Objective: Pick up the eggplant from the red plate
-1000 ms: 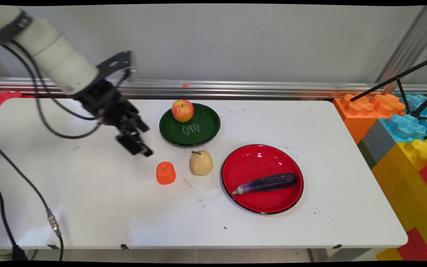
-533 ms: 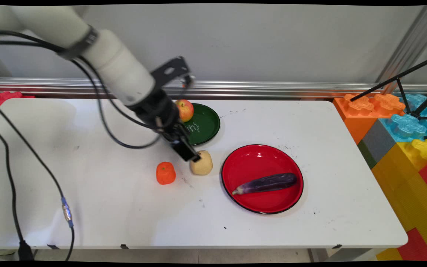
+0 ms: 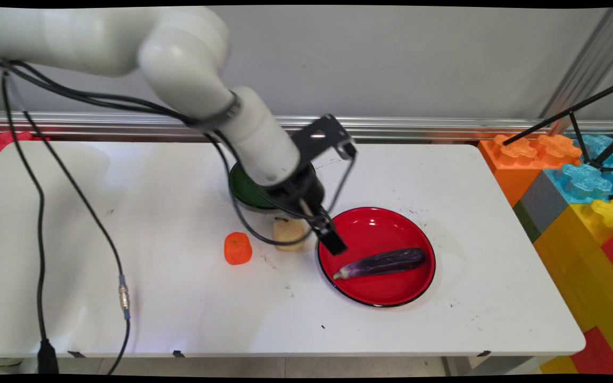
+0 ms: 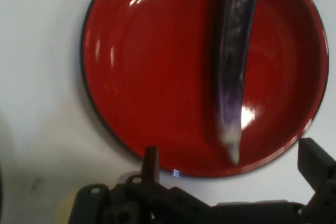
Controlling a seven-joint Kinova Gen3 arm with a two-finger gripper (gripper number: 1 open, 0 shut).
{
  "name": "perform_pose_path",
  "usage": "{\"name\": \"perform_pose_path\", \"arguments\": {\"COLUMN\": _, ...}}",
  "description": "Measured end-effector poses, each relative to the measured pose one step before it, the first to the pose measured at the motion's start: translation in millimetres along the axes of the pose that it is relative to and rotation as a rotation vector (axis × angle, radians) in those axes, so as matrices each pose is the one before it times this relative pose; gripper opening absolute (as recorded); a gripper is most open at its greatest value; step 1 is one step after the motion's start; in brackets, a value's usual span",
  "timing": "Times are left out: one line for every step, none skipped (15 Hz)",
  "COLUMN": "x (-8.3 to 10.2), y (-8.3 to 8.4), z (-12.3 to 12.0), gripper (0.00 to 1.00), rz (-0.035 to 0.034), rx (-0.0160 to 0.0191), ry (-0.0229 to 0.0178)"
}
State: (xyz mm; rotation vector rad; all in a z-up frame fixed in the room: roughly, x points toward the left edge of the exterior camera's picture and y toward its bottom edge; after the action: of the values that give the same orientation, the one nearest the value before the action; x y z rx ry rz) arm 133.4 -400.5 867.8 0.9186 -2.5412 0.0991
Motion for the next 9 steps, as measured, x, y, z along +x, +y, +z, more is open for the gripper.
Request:
{"name": "perform_pose_path", "arguments": {"x": 4.47, "y": 3.26, "z": 9.21, "gripper": 1.0, "rz": 0.00057, "rx": 0.00072, "ry": 0.00052}}
{"name": "perform_pose_path", "arguments": {"x": 4.71, "y": 3.0, "z": 10.55, "gripper": 1.0, "rz": 0.00145, "rx": 0.00168, "ry": 0.00085}}
{"name": "perform_pose_path", "arguments": {"x": 3.91, "y": 2.65, "z": 10.12, "gripper": 1.0, "rz": 0.00174, "rx": 0.00154, "ry": 0.00046}}
{"name": "perform_pose_path", "arguments": {"x": 3.82, "y": 2.47, "z": 9.83, "gripper": 1.0, "rz": 0.00229, "rx": -0.00033, "ry": 0.00136}}
{"name": "perform_pose_path", "arguments": {"x": 2.67, "y": 1.69, "z": 8.26, "gripper": 1.0, "rz": 0.00169, "rx": -0.0002, "ry": 0.00107}}
{"name": "perform_pose_path", "arguments": {"x": 2.72, "y": 1.59, "z": 8.9, "gripper": 1.0, "rz": 0.0023, "rx": 0.0002, "ry": 0.00172}}
{"name": "perform_pose_path", "arguments": {"x": 2.68, "y": 1.3, "z": 8.41, "gripper": 1.0, "rz": 0.00318, "rx": 0.00054, "ry": 0.00228}}
{"name": "perform_pose_path", "arguments": {"x": 1.78, "y": 0.8, "z": 6.71, "gripper": 1.0, "rz": 0.00231, "rx": 0.00063, "ry": 0.00124}}
{"name": "perform_pose_path", "arguments": {"x": 1.78, "y": 0.75, "z": 7.16, "gripper": 1.0, "rz": 0.00262, "rx": 0.00077, "ry": 0.00163}}
